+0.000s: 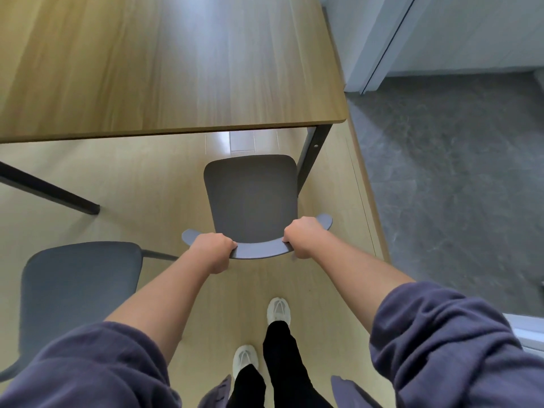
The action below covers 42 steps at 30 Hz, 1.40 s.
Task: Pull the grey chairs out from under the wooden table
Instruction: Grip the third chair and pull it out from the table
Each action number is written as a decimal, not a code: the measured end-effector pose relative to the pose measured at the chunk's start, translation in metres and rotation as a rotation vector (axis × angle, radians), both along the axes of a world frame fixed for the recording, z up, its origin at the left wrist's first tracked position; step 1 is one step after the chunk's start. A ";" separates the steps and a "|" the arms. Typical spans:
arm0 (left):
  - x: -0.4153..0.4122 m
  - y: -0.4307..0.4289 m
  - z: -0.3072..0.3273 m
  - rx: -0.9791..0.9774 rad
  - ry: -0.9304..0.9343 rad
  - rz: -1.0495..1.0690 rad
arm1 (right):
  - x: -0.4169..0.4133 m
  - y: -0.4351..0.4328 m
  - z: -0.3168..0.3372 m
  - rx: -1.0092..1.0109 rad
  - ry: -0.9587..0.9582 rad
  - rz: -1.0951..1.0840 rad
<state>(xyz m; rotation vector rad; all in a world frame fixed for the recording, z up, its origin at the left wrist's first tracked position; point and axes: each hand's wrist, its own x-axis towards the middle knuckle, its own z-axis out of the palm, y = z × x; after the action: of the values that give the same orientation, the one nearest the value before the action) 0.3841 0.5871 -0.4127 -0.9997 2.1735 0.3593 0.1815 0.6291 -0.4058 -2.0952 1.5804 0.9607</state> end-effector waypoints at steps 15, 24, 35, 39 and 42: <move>0.060 0.086 -0.011 -0.023 0.012 -0.127 | 0.064 0.101 0.000 0.030 -0.004 -0.099; 0.075 0.118 -0.010 -0.025 0.009 -0.149 | 0.078 0.134 -0.003 0.027 -0.010 -0.094; 0.084 0.182 -0.006 -0.052 0.007 -0.087 | 0.085 0.187 0.001 0.018 -0.014 -0.046; 0.090 0.217 -0.007 -0.049 0.011 -0.048 | 0.088 0.217 -0.006 0.015 -0.014 0.007; 0.093 0.237 -0.009 -0.050 0.015 -0.046 | 0.090 0.233 -0.006 0.019 -0.018 0.022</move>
<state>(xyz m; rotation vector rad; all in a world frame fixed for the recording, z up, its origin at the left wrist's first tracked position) 0.4767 0.8237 -0.4213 -0.9758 2.2251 0.2933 0.2717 0.8619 -0.4122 -2.1075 1.5364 0.9574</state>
